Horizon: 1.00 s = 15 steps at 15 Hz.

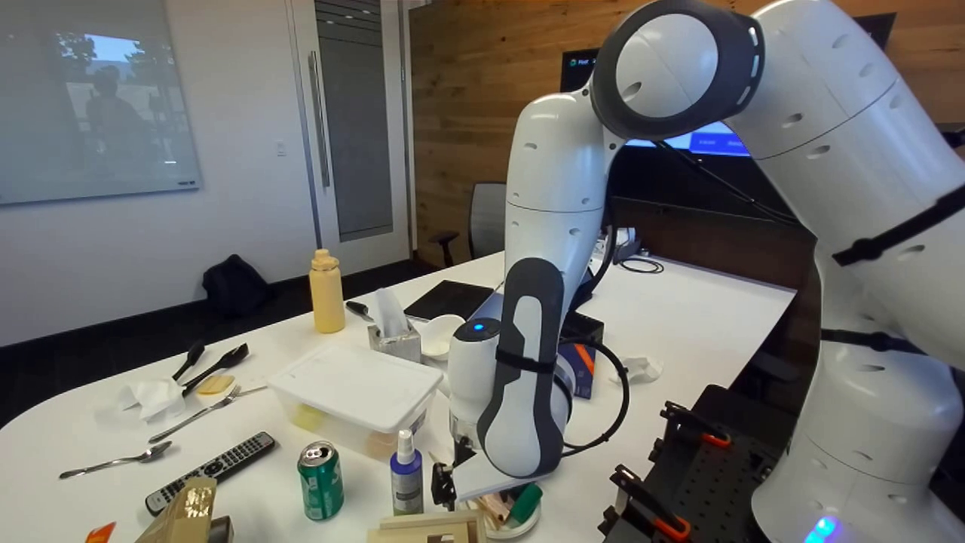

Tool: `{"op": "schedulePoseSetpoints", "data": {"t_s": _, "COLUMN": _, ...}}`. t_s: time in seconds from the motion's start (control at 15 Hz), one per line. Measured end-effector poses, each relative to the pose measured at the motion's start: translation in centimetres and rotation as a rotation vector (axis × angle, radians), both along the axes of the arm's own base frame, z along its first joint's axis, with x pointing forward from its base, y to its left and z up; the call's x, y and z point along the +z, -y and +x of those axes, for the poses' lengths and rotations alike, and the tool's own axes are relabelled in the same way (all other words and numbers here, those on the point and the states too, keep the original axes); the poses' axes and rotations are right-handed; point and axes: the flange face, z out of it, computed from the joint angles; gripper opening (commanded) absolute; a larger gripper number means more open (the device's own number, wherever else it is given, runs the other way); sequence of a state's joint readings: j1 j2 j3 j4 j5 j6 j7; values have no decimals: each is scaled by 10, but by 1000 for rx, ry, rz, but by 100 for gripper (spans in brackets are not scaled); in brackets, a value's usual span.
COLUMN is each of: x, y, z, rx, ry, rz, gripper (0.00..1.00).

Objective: Use the chopstick to stir in the bowl

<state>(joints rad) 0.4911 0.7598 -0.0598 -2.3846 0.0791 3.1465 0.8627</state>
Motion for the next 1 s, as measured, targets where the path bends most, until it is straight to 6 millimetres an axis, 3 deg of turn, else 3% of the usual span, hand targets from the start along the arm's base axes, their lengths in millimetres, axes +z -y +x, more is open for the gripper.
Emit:
{"op": "schedulePoseSetpoints", "data": {"t_s": 0.07, "x": 0, "y": 1, "z": 1, "rx": 3, "ry": 0, "rz": 0, "gripper": 74}}
{"op": "schedulePoseSetpoints", "data": {"t_s": 0.2, "x": -1, "y": 3, "z": 2, "rx": 10, "ry": 1, "rz": 0, "gripper": 56}}
{"op": "schedulePoseSetpoints", "data": {"t_s": 0.67, "x": -8, "y": -1, "z": 0, "rx": 15, "ry": -8, "rz": 16, "gripper": 3}}
{"op": "schedulePoseSetpoints", "data": {"t_s": 1.0, "x": -7, "y": -3, "z": 1, "rx": 12, "ry": 6, "rz": 23, "gripper": 1}}
